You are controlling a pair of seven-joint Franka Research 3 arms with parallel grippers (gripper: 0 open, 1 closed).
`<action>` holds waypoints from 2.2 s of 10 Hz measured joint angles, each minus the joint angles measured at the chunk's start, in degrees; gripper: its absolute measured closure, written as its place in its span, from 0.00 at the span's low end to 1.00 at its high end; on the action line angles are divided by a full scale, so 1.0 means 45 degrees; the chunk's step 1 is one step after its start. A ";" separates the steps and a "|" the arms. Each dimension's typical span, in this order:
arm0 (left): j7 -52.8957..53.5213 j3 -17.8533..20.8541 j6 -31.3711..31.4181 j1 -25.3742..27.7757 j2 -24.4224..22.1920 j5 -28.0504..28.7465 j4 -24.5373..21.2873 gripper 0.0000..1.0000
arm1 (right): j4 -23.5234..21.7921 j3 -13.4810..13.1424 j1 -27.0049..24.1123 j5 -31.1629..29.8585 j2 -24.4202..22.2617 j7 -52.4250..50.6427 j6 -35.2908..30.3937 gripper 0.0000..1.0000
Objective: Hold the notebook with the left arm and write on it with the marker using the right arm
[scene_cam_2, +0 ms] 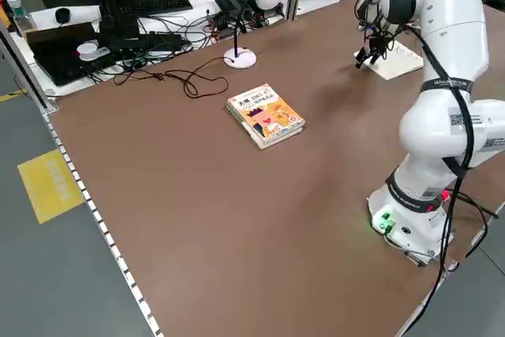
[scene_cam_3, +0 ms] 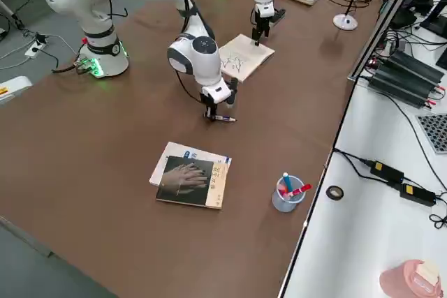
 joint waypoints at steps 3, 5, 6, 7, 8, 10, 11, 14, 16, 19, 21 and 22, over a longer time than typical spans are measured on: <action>0.0004 0.0001 0.0000 -0.0001 0.0000 0.0000 0.0001 0.00 | 0.0476 0.0028 0.0273 0.0005 -0.0006 0.2095 -0.1321 0.82; 0.0005 0.0001 0.0000 0.0000 0.0000 0.0000 0.0001 0.00 | 0.1576 0.0089 0.0878 0.0248 -0.0030 0.4146 -0.3667 0.82; 0.0005 0.0002 0.0000 0.0000 0.0000 0.0000 0.0001 0.00 | 0.2198 0.0114 0.1226 0.0747 -0.0050 0.4882 -0.4780 0.82; 0.0006 0.0002 0.0000 -0.0001 0.0000 0.0000 0.0002 0.00 | 0.2802 0.0125 0.1542 0.1389 -0.0095 0.5391 -0.5841 0.82; 0.0008 0.0003 0.0000 -0.0001 0.0000 0.0000 0.0001 0.00 | 0.3309 0.0128 0.1754 0.1945 -0.0161 0.5781 -0.6700 0.82; 0.0009 0.0004 0.0000 -0.0001 0.0000 0.0000 0.0002 0.00 | 0.4068 0.0144 0.1962 0.2802 -0.0286 0.6859 -0.7986 0.82; 0.0009 0.0004 0.0000 -0.0001 0.0000 0.0000 0.0002 0.00 | 0.4377 0.0152 0.2086 0.3289 -0.0320 0.7624 -0.8461 0.82; 0.0010 0.0006 0.0000 -0.0002 0.0000 0.0000 0.0002 0.00 | 0.5028 0.0189 0.2836 0.5083 -0.0344 1.0040 -0.9582 0.82; 0.0010 0.0006 0.0000 -0.0002 0.0000 0.0000 0.0002 0.00 | 0.5299 0.0190 0.3153 0.6498 -0.0401 1.0740 -1.0706 0.82; 0.0011 0.0006 0.0000 -0.0002 0.0000 0.0000 0.0003 0.00 | 0.5336 0.0111 0.3158 0.8475 -0.0462 1.0879 -1.1707 0.82; 0.0011 0.0007 0.0000 -0.0002 0.0000 0.0000 0.0004 0.00 | 0.5046 0.0068 0.3154 0.9791 -0.0444 1.0811 -1.1815 0.82; 0.0011 0.0008 0.0000 -0.0002 0.0000 0.0000 0.0004 0.00 | 0.4797 0.0065 0.3155 1.0496 -0.0424 1.0618 -1.1811 0.82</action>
